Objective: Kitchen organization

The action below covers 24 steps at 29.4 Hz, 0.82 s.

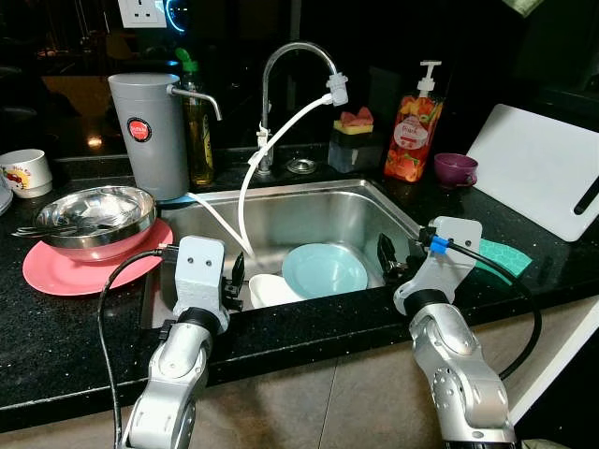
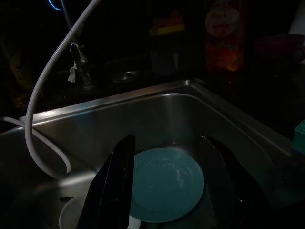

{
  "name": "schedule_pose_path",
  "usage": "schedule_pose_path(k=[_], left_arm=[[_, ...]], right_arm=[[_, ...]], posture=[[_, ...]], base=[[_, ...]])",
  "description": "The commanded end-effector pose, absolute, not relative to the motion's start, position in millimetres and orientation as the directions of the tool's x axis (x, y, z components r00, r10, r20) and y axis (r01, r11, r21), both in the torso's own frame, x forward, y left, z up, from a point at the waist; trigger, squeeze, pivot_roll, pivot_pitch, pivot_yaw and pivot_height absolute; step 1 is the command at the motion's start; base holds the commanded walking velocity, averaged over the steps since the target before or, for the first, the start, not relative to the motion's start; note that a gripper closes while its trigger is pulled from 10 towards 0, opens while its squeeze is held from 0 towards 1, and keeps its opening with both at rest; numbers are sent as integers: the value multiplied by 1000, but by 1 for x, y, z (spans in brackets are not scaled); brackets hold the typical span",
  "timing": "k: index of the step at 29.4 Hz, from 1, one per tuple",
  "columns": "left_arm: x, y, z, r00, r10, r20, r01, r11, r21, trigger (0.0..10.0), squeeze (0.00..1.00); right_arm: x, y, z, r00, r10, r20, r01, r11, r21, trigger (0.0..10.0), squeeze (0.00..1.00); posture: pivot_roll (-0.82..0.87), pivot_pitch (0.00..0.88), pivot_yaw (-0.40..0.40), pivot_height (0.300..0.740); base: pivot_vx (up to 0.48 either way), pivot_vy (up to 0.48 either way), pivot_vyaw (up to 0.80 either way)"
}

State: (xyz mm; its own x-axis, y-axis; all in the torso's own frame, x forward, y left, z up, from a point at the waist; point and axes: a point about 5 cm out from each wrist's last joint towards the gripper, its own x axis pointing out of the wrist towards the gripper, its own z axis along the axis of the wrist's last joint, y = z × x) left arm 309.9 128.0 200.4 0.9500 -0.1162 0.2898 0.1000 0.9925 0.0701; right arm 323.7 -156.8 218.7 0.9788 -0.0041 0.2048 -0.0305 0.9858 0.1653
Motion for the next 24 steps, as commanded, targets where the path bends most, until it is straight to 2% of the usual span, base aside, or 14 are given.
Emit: schedule_pose_path(k=[1, 24], left_arm=[[309, 127, 198, 953, -117, 281, 99, 992, 75, 10000, 0], [310, 128, 199, 951, -121, 285, 101, 991, 83, 10000, 0]], right_arm=[[324, -158, 218, 980, -9, 200, -28, 983, 182, 10000, 0], [325, -156, 218, 979, -3, 202, -34, 983, 182, 10000, 0]], posture=[[75, 58, -51, 740], [78, 52, -50, 740]], base=[[0, 0, 0], [0, 0, 0]])
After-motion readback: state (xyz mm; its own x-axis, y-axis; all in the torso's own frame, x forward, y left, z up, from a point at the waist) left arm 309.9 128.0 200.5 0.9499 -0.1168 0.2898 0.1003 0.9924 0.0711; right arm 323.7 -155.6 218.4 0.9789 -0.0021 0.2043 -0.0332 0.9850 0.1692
